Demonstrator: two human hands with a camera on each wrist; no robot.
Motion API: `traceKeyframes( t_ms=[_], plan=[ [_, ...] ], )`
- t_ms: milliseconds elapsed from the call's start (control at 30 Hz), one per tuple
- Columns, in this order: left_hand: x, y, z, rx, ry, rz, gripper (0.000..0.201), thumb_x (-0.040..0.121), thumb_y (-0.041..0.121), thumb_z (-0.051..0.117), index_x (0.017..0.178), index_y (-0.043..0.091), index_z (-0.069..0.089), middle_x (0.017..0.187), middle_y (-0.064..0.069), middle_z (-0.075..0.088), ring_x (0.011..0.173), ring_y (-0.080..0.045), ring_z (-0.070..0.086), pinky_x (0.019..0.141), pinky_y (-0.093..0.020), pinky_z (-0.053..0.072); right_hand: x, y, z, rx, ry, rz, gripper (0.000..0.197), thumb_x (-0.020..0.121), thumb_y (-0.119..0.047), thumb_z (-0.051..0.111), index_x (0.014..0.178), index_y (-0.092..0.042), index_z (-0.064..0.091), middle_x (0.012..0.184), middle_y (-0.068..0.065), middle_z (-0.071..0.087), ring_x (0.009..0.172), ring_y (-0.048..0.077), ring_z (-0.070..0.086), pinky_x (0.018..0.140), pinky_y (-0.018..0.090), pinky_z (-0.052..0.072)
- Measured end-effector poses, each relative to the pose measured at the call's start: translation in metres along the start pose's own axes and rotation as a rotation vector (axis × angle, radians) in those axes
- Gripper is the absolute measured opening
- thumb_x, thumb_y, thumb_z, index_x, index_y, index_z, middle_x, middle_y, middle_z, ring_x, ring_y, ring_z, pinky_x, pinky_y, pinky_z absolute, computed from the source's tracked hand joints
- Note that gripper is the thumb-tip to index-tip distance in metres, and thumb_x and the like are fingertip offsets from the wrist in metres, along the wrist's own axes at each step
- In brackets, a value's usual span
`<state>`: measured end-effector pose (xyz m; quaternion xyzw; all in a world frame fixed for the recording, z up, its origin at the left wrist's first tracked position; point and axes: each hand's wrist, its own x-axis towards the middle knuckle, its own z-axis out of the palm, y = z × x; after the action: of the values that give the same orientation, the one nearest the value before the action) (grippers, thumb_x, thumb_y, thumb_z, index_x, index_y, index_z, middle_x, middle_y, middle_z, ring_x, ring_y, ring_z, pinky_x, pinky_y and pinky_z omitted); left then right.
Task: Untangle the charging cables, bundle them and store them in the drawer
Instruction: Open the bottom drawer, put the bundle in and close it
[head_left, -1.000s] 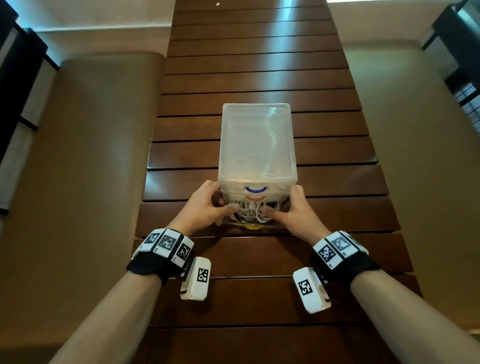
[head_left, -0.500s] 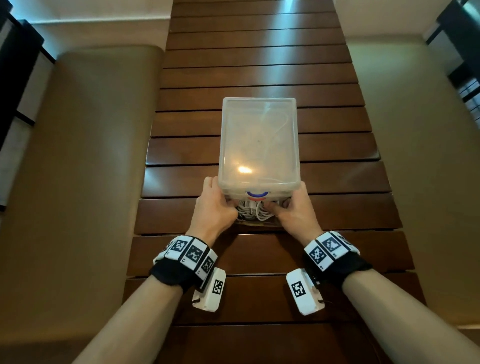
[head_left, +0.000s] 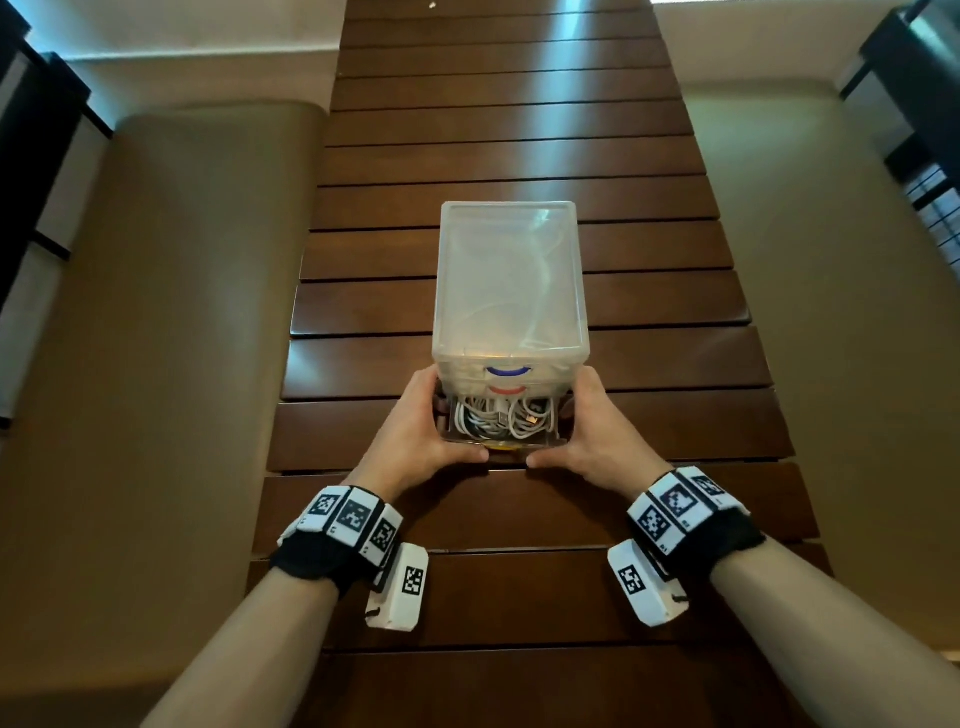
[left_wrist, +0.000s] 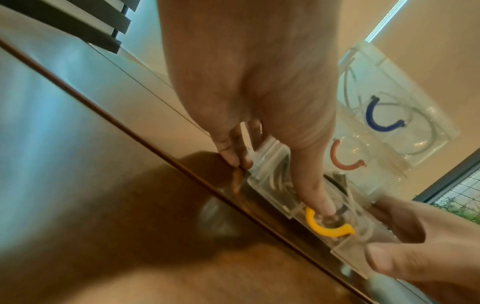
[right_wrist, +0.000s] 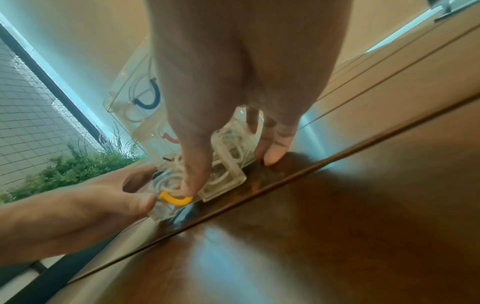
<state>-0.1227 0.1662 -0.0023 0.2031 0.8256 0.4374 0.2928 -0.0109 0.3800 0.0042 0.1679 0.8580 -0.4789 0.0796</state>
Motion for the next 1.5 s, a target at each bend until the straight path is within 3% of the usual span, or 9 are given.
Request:
traceKeyframes(
  t_ms=[200,467,600,900,1033,1133,1200,1267,1500],
  plan=[
    [0.005,-0.006,0.002,0.051,0.110,0.006,0.095,0.047,0.038,0.097,0.129,0.029,0.049,0.119,0.014,0.063,0.105,-0.006,0.061,0.088,-0.033,0.057,0.002,0.003,0.001,-0.058,0.137,-0.067,0.081,0.064,-0.032,0.093,0.122,-0.042,0.037,0.118,-0.013,0.051,0.109,0.009,0.053,0.094,0.037,0.052],
    [0.009,-0.003,-0.004,0.008,0.039,-0.026,0.076,0.067,0.037,0.090,0.130,0.026,0.048,0.114,0.006,0.060,0.104,-0.013,0.060,0.066,-0.019,0.054,0.003,0.002,0.008,0.028,0.100,0.007,0.093,0.068,-0.049,0.087,0.140,-0.030,0.031,0.119,-0.011,0.039,0.111,0.009,0.048,0.099,0.042,0.051],
    [0.009,-0.005,0.009,0.049,0.147,-0.003,0.072,0.069,0.041,0.087,0.127,0.028,0.047,0.120,0.010,0.060,0.104,-0.006,0.061,0.084,-0.033,0.057,0.008,-0.004,0.023,0.079,0.230,0.037,0.094,0.064,-0.067,0.077,0.139,-0.034,0.032,0.122,-0.010,0.041,0.114,0.014,0.058,0.096,0.048,0.054],
    [0.014,0.001,0.018,0.188,0.313,0.034,0.062,0.071,0.038,0.086,0.120,0.022,0.052,0.115,0.003,0.062,0.104,-0.015,0.062,0.085,-0.033,0.056,0.021,-0.013,0.032,0.003,0.381,0.062,0.081,0.072,-0.046,0.085,0.134,-0.023,0.038,0.133,-0.002,0.050,0.112,0.023,0.063,0.087,0.037,0.053],
    [0.012,-0.001,0.006,0.147,0.215,-0.004,0.066,0.067,0.048,0.086,0.122,0.026,0.056,0.117,0.007,0.066,0.105,-0.011,0.064,0.086,-0.041,0.058,0.022,-0.007,0.012,0.075,0.180,0.056,0.082,0.068,-0.046,0.088,0.130,-0.031,0.037,0.131,-0.004,0.044,0.116,0.013,0.054,0.098,0.036,0.051],
    [0.008,-0.003,0.001,0.062,0.044,-0.044,0.091,0.052,0.061,0.087,0.130,0.033,0.048,0.127,0.012,0.060,0.116,-0.008,0.057,0.095,-0.040,0.055,0.016,-0.002,-0.005,0.068,-0.058,0.022,0.098,0.060,-0.031,0.096,0.131,-0.037,0.028,0.130,-0.006,0.035,0.118,0.006,0.044,0.101,0.018,0.043],
    [0.006,-0.006,0.002,0.097,0.036,-0.036,0.095,0.052,0.047,0.093,0.133,0.032,0.045,0.130,0.014,0.057,0.121,-0.007,0.054,0.101,-0.039,0.051,0.014,0.001,-0.006,0.021,-0.058,0.013,0.095,0.060,-0.023,0.095,0.128,-0.038,0.031,0.127,-0.009,0.039,0.112,0.003,0.047,0.096,0.015,0.044],
    [0.007,-0.009,0.004,0.102,0.108,-0.029,0.088,0.056,0.033,0.095,0.130,0.028,0.048,0.127,0.014,0.059,0.119,-0.006,0.055,0.100,-0.036,0.051,0.013,0.006,-0.002,-0.004,0.041,0.011,0.085,0.060,-0.026,0.095,0.120,-0.039,0.037,0.125,-0.010,0.048,0.111,0.005,0.053,0.098,0.030,0.050],
    [0.005,-0.009,0.013,-0.076,0.283,0.001,0.056,0.064,0.021,0.092,0.112,0.029,0.064,0.107,0.014,0.070,0.103,0.000,0.064,0.088,-0.024,0.055,0.013,0.024,0.022,0.063,0.250,0.056,0.061,0.062,-0.048,0.087,0.112,-0.032,0.054,0.111,-0.010,0.064,0.106,0.012,0.061,0.088,0.045,0.056]
  ],
)
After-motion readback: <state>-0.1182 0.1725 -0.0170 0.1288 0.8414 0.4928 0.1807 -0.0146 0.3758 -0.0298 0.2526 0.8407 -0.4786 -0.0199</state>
